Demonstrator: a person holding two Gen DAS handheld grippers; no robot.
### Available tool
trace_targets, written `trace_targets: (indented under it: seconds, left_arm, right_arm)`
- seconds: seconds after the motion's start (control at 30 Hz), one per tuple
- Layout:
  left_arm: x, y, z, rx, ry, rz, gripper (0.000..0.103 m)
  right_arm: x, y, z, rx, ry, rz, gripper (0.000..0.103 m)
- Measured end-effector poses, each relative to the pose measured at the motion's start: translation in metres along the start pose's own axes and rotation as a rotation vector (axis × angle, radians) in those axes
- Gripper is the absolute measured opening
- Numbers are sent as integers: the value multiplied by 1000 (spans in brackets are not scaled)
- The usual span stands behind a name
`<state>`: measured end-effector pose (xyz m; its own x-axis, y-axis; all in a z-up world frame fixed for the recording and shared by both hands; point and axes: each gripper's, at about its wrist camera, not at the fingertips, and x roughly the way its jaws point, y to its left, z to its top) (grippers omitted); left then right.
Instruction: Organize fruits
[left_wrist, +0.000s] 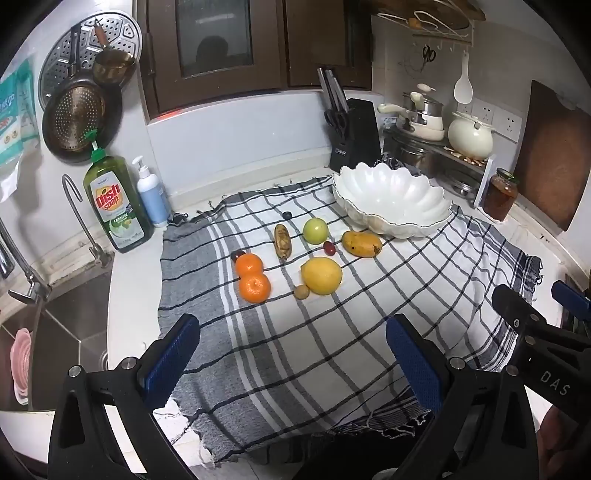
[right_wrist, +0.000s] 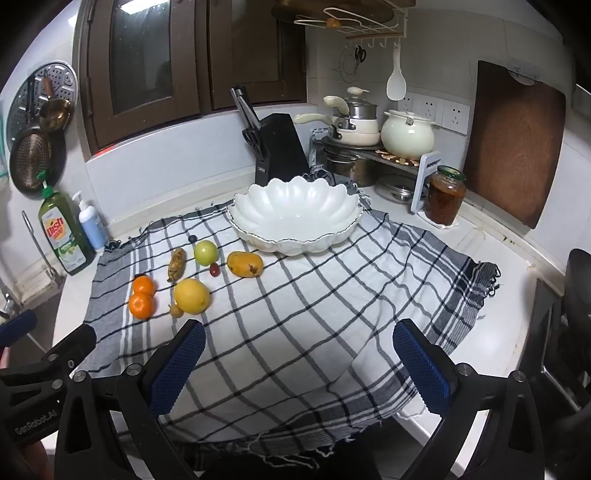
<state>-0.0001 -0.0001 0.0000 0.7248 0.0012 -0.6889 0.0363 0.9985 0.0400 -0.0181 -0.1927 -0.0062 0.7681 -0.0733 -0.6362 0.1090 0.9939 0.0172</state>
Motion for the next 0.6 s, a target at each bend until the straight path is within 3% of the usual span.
trace_targets:
  seconds: [0.6]
  left_arm:
    - [-5,-6,4,0,-15,-8,102]
  right_arm:
    - [0,0,0,0,-5,-1,103]
